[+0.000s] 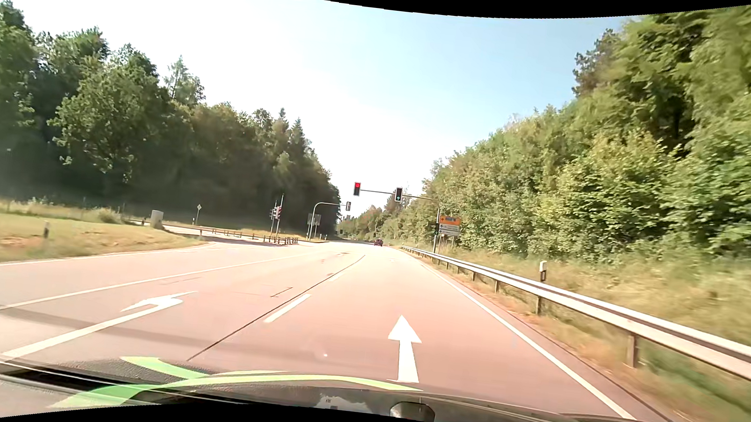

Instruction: Follow the waypoints while adhering to traffic rules and regulations

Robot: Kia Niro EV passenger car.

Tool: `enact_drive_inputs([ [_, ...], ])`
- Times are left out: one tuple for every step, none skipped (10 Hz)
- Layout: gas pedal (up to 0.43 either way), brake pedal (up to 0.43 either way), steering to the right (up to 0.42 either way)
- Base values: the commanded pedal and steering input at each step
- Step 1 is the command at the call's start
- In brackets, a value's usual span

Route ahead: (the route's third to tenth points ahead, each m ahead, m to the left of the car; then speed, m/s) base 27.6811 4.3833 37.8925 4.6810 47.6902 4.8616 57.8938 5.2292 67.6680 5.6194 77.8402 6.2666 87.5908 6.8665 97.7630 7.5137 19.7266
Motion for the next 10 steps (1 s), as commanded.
enact_drive_inputs([
  [0.240,0.000,-0.005],
  [0.228,0.000,-0.005],
  [0.228,0.000,-0.007],
  [0.240,0.000,-0.008],
  [0.240,0.000,-0.008],
  [0.248,0.000,-0.008],
  [0.248,0.000,-0.008],
  [0.260,0.000,-0.008],
  [0.268,0.000,-0.008],
  [0.280,0.000,-0.008],
])
